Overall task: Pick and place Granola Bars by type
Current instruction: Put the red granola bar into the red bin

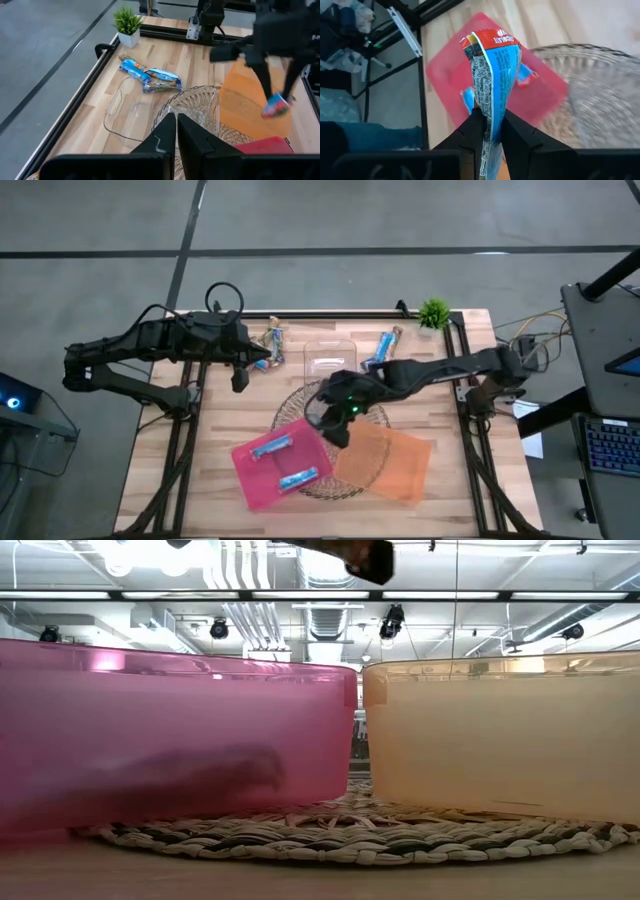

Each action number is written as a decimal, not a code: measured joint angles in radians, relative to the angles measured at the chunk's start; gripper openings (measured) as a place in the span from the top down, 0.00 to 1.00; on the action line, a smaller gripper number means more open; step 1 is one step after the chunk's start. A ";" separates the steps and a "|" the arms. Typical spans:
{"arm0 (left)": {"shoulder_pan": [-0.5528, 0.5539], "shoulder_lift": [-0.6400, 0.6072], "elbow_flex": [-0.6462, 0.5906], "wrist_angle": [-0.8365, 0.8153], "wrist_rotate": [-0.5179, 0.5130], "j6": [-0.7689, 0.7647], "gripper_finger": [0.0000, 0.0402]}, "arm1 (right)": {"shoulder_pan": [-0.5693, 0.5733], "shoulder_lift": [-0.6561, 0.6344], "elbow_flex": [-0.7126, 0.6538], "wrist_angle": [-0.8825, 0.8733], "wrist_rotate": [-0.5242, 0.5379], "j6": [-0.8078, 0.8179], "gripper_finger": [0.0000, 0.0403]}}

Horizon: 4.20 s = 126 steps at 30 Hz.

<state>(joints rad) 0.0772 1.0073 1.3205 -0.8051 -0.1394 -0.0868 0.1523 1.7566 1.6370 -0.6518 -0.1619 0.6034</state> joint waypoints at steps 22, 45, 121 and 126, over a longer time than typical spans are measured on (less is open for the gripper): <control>0.000 -0.002 0.000 -0.005 0.000 0.008 1.00 | 0.049 0.257 0.150 0.090 -0.049 0.199 0.87; 0.000 -0.002 0.000 -0.004 0.000 0.012 1.00 | 0.049 0.257 0.141 0.089 -0.045 0.206 0.87; 0.000 -0.002 0.000 0.001 0.000 -0.012 1.00 | -0.029 -0.529 0.115 -0.403 0.356 -0.222 0.98; 0.000 -0.002 0.000 0.005 0.000 -0.012 1.00 | -0.033 -0.601 0.115 -0.502 0.409 -0.228 0.98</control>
<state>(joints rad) 0.0772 1.0054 1.3205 -0.8005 -0.1398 -0.0983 0.1192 1.1553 1.7515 -1.1539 0.2469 0.3756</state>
